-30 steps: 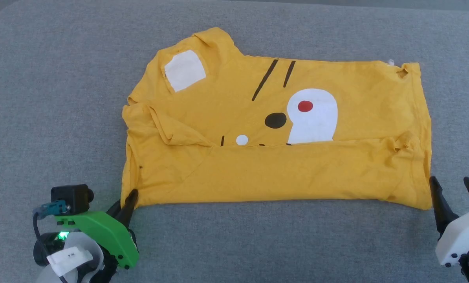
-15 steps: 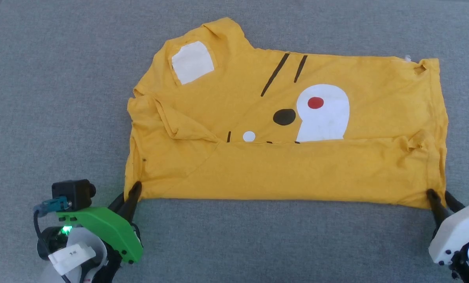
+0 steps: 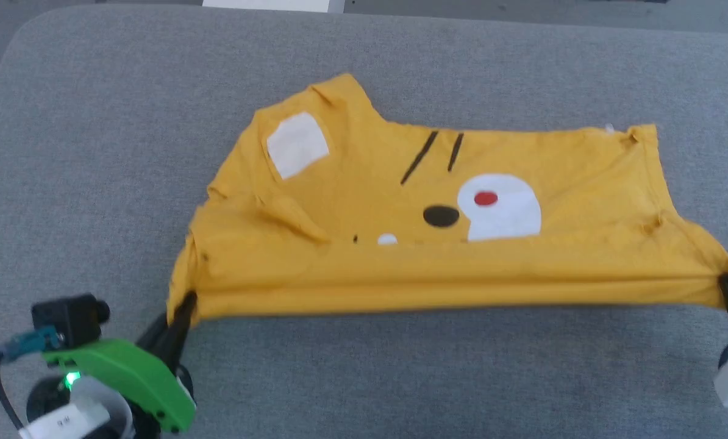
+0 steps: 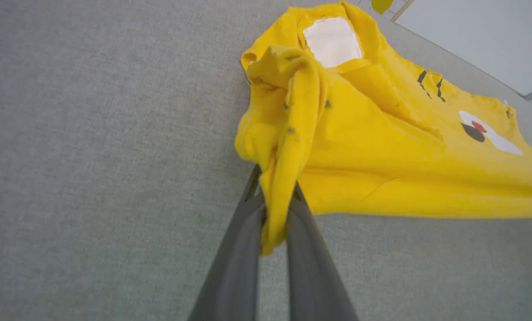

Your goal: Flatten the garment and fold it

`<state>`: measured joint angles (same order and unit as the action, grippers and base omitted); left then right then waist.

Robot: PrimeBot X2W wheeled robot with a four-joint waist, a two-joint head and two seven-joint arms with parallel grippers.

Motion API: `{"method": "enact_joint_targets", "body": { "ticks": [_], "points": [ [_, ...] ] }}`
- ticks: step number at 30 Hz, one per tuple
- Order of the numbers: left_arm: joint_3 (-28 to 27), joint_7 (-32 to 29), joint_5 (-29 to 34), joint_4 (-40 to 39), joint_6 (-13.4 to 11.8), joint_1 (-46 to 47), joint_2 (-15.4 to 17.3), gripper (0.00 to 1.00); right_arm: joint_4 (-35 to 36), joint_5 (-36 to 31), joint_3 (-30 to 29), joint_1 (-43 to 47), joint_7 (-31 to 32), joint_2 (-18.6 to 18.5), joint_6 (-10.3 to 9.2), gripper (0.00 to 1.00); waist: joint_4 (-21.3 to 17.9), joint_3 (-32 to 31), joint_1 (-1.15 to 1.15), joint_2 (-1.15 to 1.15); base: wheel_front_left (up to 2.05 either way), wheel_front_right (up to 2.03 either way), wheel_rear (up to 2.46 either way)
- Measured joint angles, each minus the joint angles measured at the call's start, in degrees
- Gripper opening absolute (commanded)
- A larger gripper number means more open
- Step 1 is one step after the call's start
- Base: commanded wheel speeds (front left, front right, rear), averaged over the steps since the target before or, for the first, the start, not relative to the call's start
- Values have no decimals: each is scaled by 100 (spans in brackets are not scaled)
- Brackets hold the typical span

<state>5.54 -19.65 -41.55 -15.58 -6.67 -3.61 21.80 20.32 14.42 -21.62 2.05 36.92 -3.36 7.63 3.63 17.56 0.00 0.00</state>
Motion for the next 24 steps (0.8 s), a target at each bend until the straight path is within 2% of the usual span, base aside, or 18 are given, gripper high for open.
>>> {"method": "enact_joint_targets", "body": {
  "ticks": [6,11,17,23,24],
  "points": [
    [126,-256,-331,-149,-155,-834,-135,0,165,314,-166,827,312,55,-1,0,14,43,0,0,0,0,0],
    [332,-383,-512,215,-177,-1180,-361,0,-256,539,-208,1467,270,55,-1,0,47,89,0,0,0,0,0],
    [408,-449,-612,608,-159,-1153,-383,0,-688,616,-137,1556,-52,48,-1,0,65,57,0,0,0,0,0],
    [421,-493,-642,800,-143,-1129,-360,0,-831,525,-88,1544,-91,30,-1,0,82,-7,0,0,0,0,0],
    [420,-469,-644,815,-132,-1129,-370,5,-858,530,-86,1542,-126,30,-1,0,87,-18,0,0,0,0,0]
  ]
}}
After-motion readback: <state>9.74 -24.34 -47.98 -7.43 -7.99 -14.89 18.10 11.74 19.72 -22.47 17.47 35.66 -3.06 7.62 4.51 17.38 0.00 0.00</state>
